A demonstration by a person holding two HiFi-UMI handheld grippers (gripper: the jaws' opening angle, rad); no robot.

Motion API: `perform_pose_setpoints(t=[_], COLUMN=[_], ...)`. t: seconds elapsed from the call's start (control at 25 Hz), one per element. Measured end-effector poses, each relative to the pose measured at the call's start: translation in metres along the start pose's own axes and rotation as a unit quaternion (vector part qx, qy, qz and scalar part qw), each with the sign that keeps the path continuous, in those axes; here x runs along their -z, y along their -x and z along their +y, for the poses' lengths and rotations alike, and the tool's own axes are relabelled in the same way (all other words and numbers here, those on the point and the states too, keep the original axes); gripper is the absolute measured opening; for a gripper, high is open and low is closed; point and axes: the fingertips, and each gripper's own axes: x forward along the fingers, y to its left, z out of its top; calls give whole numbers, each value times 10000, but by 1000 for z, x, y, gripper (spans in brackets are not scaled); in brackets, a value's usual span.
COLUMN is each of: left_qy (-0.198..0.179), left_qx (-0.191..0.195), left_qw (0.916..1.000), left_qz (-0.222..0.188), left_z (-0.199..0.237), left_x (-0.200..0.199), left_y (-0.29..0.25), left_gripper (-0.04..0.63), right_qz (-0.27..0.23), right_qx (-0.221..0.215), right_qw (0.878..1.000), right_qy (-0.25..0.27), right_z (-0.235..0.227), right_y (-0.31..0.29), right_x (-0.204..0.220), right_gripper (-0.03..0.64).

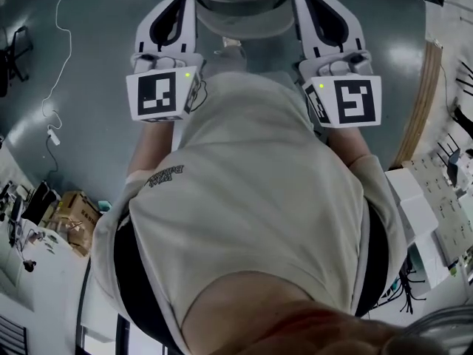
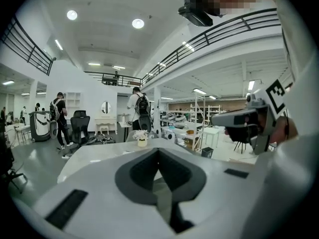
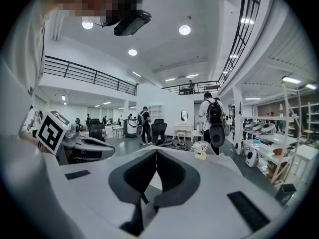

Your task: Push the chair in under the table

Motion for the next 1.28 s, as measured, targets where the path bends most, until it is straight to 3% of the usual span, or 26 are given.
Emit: perform_pose_setpoints(t=[0.2, 0.44, 0.76, 1.08, 1.2, 1.28], left_qy=[7, 57, 491, 1158, 1191, 1244], left_qx=[63, 133, -153, -469, -536, -540], left_qw=[10000, 9994, 9981, 9912, 9890, 9867], left_qz=[-35, 316, 333, 443, 697, 900], left_z=[18, 15, 21, 38, 43, 46], left_x=[-5, 3, 10, 40, 58, 74], left_y=[-19, -38, -52, -68, -76, -82], left_gripper=[9, 9, 9, 11, 11, 12], right_qz=[163, 493, 715, 868, 1192, 1403], right_qx=[128, 188, -110, 24, 145, 255], right_qw=[9998, 9986, 9973, 9956, 9917, 9883], right_qy=[12, -77, -156, -338, -456, -532], right_z=[-8, -28, -43, -71, -84, -95], right_y=[-23, -31, -53, -65, -71, -74], right_x=[2, 14, 32, 61, 85, 103], right_gripper=[9, 9, 9, 12, 117, 134])
